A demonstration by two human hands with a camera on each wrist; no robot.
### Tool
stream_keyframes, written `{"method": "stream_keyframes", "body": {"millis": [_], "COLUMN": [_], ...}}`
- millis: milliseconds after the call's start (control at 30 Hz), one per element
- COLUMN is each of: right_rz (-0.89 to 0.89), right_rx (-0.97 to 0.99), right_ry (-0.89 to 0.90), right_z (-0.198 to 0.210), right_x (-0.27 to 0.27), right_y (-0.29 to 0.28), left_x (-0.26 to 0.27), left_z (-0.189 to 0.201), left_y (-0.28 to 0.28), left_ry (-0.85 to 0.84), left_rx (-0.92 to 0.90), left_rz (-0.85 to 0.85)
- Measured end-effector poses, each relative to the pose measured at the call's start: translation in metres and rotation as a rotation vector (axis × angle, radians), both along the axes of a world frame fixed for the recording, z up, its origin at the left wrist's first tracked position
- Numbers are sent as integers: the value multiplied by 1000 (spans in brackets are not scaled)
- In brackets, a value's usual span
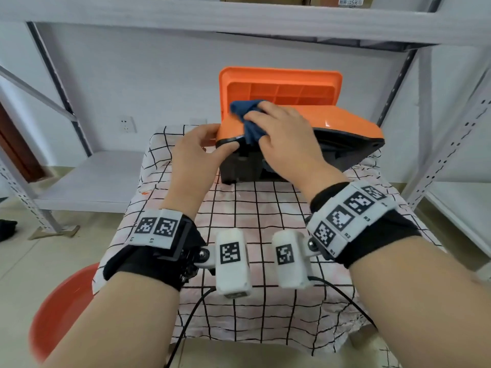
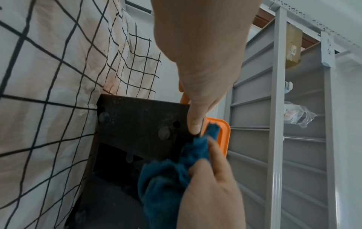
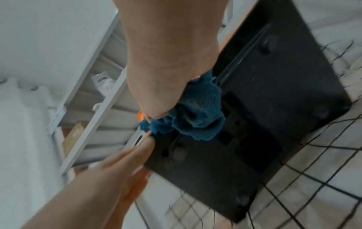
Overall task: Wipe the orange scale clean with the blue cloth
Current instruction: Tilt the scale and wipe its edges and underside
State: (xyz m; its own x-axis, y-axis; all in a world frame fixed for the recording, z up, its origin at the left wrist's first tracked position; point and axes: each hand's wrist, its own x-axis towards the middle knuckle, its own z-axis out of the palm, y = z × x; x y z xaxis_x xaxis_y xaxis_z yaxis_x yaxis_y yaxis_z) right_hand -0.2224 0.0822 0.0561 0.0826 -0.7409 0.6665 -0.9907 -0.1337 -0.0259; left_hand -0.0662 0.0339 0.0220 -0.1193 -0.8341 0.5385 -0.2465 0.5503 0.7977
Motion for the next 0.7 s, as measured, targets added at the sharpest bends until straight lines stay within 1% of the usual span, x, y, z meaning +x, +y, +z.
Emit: {"method": "stream_keyframes", "body": {"millis": [167, 267, 333, 467, 567, 633, 700], "right_rz": [-312, -367, -320, -55, 116, 174, 182], "right_rx": [-121, -135, -109, 1, 112, 213, 259], "right_ry": [-145, -224, -226, -99, -31, -14, 26], "right_z": [-9, -8, -3, 2, 0, -1, 2], "right_x": [-59, -65, -53, -8, 24, 27, 15], "right_y": [17, 22, 15, -2, -10, -9, -3], "left_x": [-2, -2, 0, 3, 5, 5, 2], "left_z": [-1, 0, 1, 3, 0, -2, -3], "left_y": [-1, -1, -1, 0, 1, 2, 5], "left_ry": [-12, -40, -63, -168, -187, -207, -215], "left_rx": [15, 17, 12, -38, -62, -77, -77], "left_rz": [13, 29, 55, 146, 188, 213, 248]}}
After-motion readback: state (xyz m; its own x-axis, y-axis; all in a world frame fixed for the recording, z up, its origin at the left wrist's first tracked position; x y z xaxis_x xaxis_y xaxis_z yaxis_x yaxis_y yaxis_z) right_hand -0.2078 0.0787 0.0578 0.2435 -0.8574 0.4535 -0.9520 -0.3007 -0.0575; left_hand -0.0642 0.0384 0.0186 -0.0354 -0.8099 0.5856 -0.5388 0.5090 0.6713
